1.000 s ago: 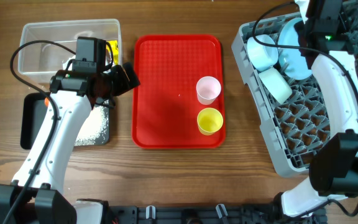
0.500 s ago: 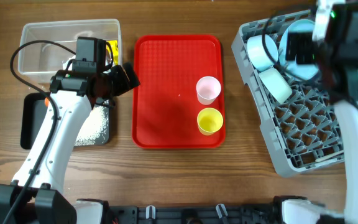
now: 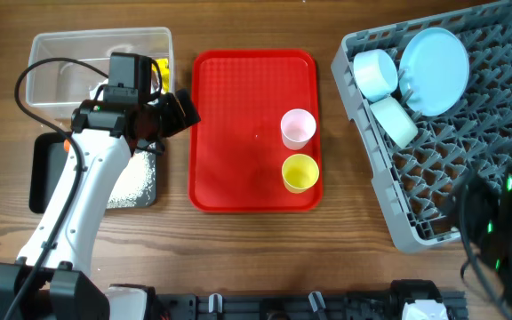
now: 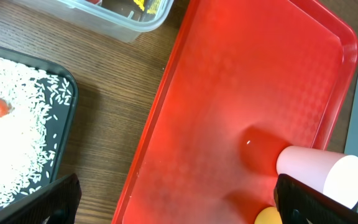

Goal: Sort waste into correct bins and load items into the dishwasher rack
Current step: 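Withdraw the right gripper to the rack's near edge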

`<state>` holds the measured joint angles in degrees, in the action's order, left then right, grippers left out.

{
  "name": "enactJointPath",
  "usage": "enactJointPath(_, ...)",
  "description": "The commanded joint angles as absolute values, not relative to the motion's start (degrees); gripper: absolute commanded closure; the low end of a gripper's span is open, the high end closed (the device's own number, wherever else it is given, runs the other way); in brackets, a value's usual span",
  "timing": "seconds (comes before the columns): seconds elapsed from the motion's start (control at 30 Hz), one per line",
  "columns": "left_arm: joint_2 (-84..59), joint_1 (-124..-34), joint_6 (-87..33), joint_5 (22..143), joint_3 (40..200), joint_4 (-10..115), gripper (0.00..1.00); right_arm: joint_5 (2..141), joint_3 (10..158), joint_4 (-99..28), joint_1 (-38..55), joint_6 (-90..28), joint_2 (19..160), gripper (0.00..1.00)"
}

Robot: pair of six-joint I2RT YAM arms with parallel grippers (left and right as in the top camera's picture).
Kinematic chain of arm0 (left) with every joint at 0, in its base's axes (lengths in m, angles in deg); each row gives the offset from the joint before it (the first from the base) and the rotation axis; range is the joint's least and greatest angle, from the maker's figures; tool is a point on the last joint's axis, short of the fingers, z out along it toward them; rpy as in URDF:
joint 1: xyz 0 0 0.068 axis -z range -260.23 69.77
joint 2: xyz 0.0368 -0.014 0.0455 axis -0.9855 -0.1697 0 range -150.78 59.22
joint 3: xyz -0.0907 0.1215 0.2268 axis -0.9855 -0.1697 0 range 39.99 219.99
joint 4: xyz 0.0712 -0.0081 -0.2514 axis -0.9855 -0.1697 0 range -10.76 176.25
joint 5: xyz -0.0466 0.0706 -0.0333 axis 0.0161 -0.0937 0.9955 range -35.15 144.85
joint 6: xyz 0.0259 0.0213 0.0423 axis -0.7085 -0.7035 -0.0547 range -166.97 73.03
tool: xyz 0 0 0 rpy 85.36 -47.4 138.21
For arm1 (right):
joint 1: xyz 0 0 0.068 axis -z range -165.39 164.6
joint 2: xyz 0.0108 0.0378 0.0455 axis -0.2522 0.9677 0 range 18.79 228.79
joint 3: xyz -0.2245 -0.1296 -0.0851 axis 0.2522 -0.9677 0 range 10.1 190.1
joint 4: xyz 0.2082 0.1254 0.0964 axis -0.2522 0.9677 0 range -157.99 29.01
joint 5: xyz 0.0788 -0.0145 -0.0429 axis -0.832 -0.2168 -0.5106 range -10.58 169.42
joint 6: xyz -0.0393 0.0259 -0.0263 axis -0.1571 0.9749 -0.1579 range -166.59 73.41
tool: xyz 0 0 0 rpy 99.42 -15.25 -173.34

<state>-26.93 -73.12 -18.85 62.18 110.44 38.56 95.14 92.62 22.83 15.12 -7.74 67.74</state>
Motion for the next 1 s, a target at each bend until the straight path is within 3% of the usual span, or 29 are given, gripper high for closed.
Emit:
enactJointPath(0.0, -26.4, -73.3, -19.6, 61.9, 110.6, 38.6, 0.0, 101.5, 83.6, 22.9, 15.2, 5.2, 63.8, 0.07)
enactJointPath(0.07, -26.4, -73.3, -19.6, 61.9, 110.6, 38.6, 0.0, 101.3, 78.1, 22.3, 15.2, 7.9, 63.7, 0.0)
enactJointPath(0.37, -26.4, -73.3, -19.6, 61.9, 110.6, 38.6, 0.0, 95.1, 69.7, 14.7, 15.2, 14.5, 64.6, 0.0)
enactJointPath(0.53, -26.4, -73.3, -19.6, 61.9, 110.6, 38.6, 0.0, 91.3, 57.1, 10.6, 15.2, 27.2, 64.7, 0.0)
enactJointPath(0.97, -26.4, -73.3, -19.6, 61.9, 110.6, 38.6, 0.0, 92.8, 50.9, -2.4, 15.2, 22.4, 69.9, 0.0)
